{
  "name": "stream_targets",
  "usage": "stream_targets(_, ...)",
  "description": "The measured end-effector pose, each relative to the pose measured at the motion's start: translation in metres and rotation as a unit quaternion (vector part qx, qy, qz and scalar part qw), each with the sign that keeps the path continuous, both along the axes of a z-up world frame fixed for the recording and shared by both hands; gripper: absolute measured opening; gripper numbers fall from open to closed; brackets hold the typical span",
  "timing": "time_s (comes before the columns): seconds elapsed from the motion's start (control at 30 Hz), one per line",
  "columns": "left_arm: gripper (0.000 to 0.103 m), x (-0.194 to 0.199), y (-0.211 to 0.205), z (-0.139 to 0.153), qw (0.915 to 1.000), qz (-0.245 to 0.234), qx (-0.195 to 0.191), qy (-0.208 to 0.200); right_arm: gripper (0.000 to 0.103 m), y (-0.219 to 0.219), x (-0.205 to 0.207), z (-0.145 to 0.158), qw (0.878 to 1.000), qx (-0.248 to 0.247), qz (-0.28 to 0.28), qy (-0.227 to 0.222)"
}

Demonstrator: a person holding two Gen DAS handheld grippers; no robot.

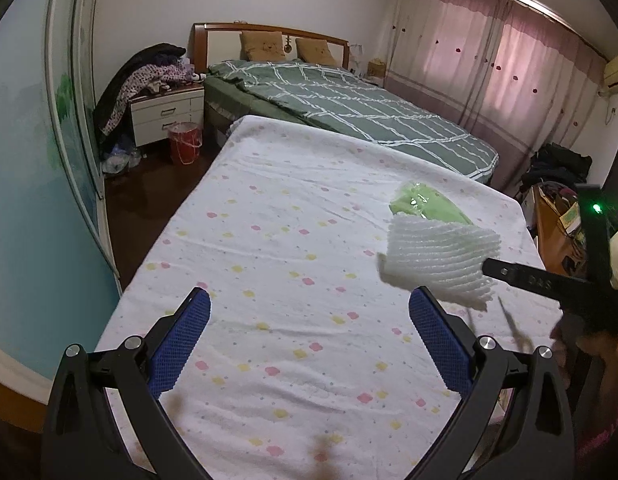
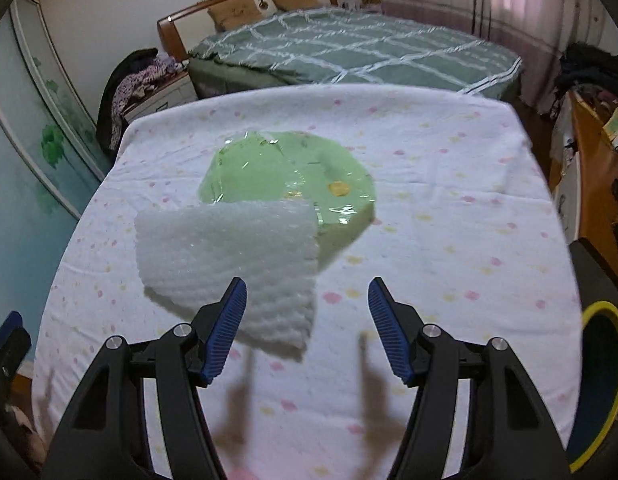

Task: Collect trash
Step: 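Move the right tool to the white foam net and pinch it, then carry the foam net over the bin and open the right tool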

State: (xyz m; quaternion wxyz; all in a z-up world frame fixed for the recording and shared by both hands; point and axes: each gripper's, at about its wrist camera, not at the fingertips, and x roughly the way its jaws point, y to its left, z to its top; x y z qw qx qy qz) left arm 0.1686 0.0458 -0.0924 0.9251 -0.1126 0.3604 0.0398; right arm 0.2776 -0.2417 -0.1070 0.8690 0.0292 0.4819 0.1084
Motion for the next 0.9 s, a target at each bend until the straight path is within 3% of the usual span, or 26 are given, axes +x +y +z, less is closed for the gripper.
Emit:
stream_targets(0.2,0.098,0.006,-0.001,-0.004,0.9999,-0.009,-0.005,0.002,0.060,0.010,0.004,-0.009,1.000,0.006,0.016,0.017)
stream_targets(0.27,0.098,0.006,-0.003,-0.004,0.9999,-0.011,-0.006,0.002,0.046,0.012,0.003,-0.009,1.000,0.007,0.022,0.018)
stream_targets(0.33,0.098,0.006,-0.003,-0.005,0.9999,-0.011,-0.006,0.002,0.024,0.011,0.000,-0.006,1.000,0.009,0.026,0.015)
stream_targets(0.43,0.098,0.004,-0.006,-0.004,0.9999,-0.013,-0.007,0.002,0.011,0.011,-0.007,0.001,0.999,0.014,0.034,0.002)
stream_targets(0.7,0.098,-0.002,-0.013,0.002,0.9998,-0.019,-0.005,-0.004,0.008,-0.001,-0.049,0.032,0.997,0.040,0.040,-0.046)
stream_targets(0.9,0.098,-0.006,-0.026,0.006,0.9994,-0.034,-0.001,-0.008,0.008,-0.025,-0.086,0.055,0.995,0.053,0.013,-0.089)
